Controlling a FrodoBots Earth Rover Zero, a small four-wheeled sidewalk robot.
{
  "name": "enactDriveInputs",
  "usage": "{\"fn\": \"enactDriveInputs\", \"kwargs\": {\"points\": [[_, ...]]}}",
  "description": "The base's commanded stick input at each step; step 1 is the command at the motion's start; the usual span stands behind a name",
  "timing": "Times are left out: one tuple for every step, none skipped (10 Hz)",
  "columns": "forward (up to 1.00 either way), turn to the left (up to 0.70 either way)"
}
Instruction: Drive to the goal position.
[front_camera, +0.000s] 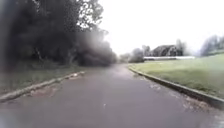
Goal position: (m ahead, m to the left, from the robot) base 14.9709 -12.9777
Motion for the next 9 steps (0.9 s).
{"fn": "enactDriveInputs", "kwargs": {"points": [[0.83, 0.00], [0.91, 0.00], [0.91, 0.00], [0.91, 0.00], [0.83, 0.00], [0.91, 0.01], [0.97, -0.05], [1.00, 0.00], [1.00, 0.00]]}}
